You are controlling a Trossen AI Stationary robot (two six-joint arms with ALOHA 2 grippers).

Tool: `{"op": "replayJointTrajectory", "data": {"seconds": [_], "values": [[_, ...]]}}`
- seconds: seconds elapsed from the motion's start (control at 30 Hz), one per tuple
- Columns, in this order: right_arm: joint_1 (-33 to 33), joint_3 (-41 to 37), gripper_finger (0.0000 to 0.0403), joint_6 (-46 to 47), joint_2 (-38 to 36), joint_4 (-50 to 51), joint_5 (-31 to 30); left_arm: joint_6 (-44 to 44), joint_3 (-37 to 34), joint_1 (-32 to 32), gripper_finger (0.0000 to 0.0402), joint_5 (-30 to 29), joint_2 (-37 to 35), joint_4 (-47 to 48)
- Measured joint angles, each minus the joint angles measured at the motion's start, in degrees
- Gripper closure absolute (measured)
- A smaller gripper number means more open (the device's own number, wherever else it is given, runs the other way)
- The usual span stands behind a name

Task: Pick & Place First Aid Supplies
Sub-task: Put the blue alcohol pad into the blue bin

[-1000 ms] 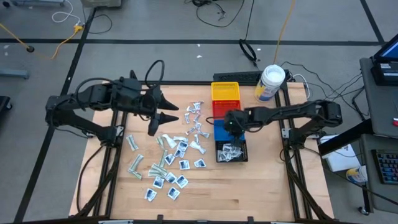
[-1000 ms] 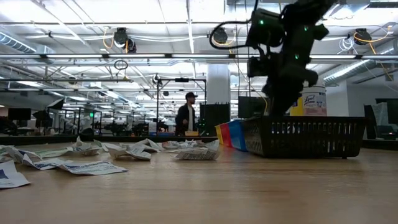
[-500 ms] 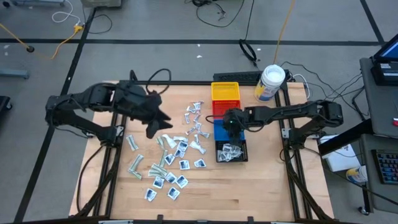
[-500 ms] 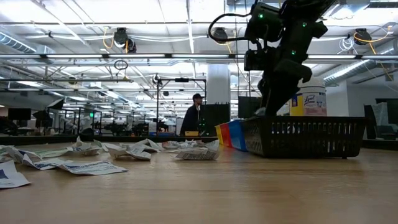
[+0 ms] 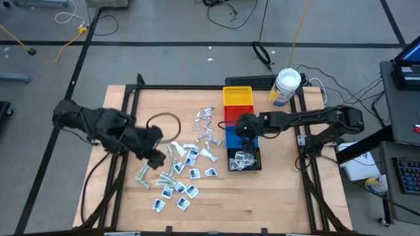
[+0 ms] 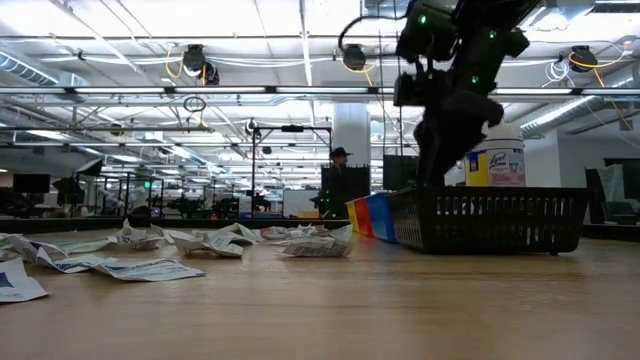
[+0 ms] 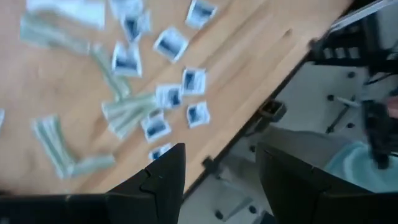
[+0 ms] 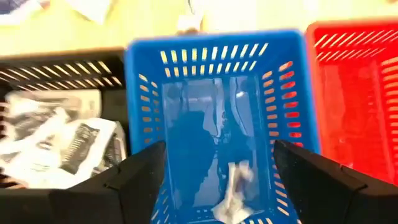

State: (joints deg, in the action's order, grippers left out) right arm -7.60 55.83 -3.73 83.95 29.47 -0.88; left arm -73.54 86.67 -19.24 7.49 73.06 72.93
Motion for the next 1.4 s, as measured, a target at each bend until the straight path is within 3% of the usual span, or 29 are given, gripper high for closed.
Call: {"op": "replayJointTrajectory", "data": {"seconds": [0.13, 0.3, 0.53, 1.07, 1.3, 1.4], "values": [[0.18, 0.02, 0.0108, -0.15, -3.24, -3.43, 0.98, -8.94, -0.90, -5.55, 0.0201, -1.43, 4.09, 1.04], [0.20, 0.03, 0.0108, 1.93, -8.06, -9.99, 1.17, -20.76, -5.41, -10.47, 0.0201, 0.89, 9.56, 0.20], [0.22, 0.05, 0.0108, 2.82, -13.37, -13.95, 1.17, -32.04, -11.93, -15.69, 0.0201, 2.04, 16.75, -11.02], [0.22, 0.04, 0.0108, 2.97, -15.13, -15.04, 1.11, -32.57, -13.97, -20.47, 0.0202, 9.58, 37.65, -24.42], [0.22, 0.04, 0.0108, 2.96, -15.13, -14.75, 1.15, -34.77, -13.60, -21.93, 0.0203, 10.96, 40.88, -24.80], [0.22, 0.04, 0.0108, 2.99, -15.41, -14.93, 1.17, -33.55, -13.58, -21.82, 0.0222, 10.42, 40.95, -23.97]]}}
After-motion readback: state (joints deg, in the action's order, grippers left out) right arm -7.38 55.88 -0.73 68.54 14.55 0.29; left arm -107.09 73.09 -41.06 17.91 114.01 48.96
